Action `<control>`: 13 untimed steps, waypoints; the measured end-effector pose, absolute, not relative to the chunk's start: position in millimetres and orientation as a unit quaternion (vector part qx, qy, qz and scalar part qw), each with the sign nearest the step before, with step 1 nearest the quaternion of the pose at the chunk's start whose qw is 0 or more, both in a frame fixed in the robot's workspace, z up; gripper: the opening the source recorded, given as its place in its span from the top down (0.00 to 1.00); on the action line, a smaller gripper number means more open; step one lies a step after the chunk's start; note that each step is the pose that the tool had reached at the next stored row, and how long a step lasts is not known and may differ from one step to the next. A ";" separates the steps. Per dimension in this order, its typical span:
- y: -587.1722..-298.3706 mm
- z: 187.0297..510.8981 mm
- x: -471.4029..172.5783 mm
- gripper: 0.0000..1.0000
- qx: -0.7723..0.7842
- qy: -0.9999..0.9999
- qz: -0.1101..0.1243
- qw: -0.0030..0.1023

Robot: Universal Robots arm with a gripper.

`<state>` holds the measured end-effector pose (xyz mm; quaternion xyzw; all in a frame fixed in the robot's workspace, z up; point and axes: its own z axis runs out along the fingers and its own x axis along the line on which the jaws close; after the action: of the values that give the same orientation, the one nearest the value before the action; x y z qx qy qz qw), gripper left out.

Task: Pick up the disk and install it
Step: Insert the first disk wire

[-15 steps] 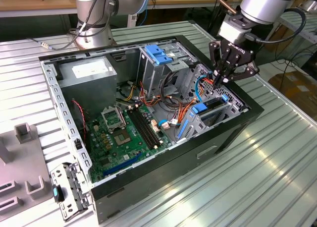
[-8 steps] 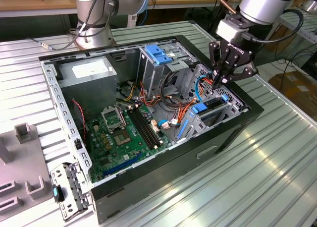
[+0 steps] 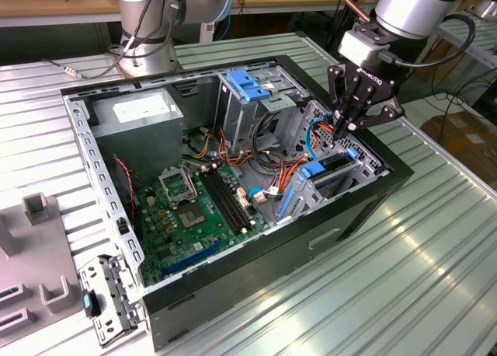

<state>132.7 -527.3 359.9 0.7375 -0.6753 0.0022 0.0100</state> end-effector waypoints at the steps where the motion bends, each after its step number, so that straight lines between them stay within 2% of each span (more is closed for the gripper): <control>1: -527.3 359.8 132.7 0.84 0.737 -0.676 0.002 0.010; 13: -529.2 359.5 132.5 0.84 0.736 -0.676 0.002 0.010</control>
<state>132.5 -529.2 359.5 0.7364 -0.6764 0.0022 0.0100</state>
